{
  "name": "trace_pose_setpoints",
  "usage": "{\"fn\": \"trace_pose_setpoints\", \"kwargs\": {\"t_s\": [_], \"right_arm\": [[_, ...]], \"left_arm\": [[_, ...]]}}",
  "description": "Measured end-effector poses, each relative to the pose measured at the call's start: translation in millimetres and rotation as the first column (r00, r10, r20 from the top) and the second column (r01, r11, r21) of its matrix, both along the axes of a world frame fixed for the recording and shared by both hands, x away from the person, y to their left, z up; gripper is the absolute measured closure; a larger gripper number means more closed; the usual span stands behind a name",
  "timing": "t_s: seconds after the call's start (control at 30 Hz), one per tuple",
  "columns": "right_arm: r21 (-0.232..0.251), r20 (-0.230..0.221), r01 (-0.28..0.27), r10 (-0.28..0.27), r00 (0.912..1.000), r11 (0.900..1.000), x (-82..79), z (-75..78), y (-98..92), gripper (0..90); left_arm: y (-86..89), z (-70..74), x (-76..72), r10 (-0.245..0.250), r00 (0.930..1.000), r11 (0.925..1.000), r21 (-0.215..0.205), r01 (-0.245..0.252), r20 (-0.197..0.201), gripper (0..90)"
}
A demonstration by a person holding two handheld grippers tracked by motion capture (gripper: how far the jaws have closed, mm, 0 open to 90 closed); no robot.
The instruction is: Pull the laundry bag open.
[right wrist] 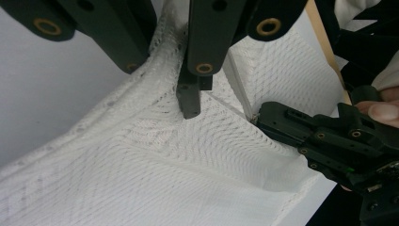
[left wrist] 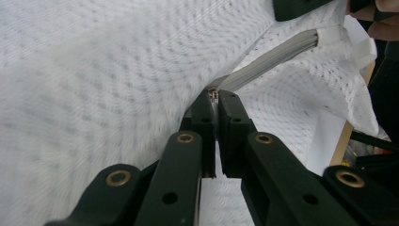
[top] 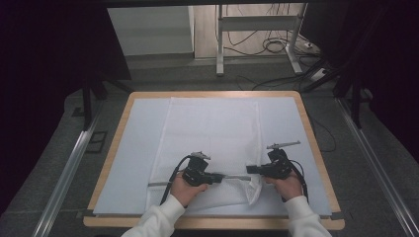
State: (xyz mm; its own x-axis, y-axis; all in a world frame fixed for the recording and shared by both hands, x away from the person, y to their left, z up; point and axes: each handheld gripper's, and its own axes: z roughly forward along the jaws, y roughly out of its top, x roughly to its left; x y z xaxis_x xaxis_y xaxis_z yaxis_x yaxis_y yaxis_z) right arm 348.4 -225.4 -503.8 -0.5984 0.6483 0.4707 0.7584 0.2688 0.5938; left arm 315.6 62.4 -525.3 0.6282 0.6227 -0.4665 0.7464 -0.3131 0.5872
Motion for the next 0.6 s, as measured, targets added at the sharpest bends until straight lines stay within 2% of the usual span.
{"fn": "trace_pose_setpoints", "kwargs": {"t_s": [0.37, 0.47, 0.6], "right_arm": [[0.001, -0.003, 0.001, -0.001, 1.0000, 1.000, -0.5, -2.8, 1.9, 88.6], [-0.001, -0.002, 0.001, -0.001, 1.0000, 1.000, -0.8, -3.4, 2.6, 88.6], [0.008, 0.003, 0.010, -0.010, 0.9999, 1.000, -0.3, -1.4, -1.5, 88.6]], "left_arm": [[4.2, -2.3, -2.3, 0.004, 1.0000, 1.0000, -0.002, -0.004, -0.001, 87.1], [4.6, -4.3, -2.9, 0.003, 0.9999, 0.9996, 0.028, -0.003, 0.011, 87.1], [8.5, -3.7, -1.8, 0.018, 0.9998, 0.9997, 0.014, -0.018, 0.006, 87.1]]}}
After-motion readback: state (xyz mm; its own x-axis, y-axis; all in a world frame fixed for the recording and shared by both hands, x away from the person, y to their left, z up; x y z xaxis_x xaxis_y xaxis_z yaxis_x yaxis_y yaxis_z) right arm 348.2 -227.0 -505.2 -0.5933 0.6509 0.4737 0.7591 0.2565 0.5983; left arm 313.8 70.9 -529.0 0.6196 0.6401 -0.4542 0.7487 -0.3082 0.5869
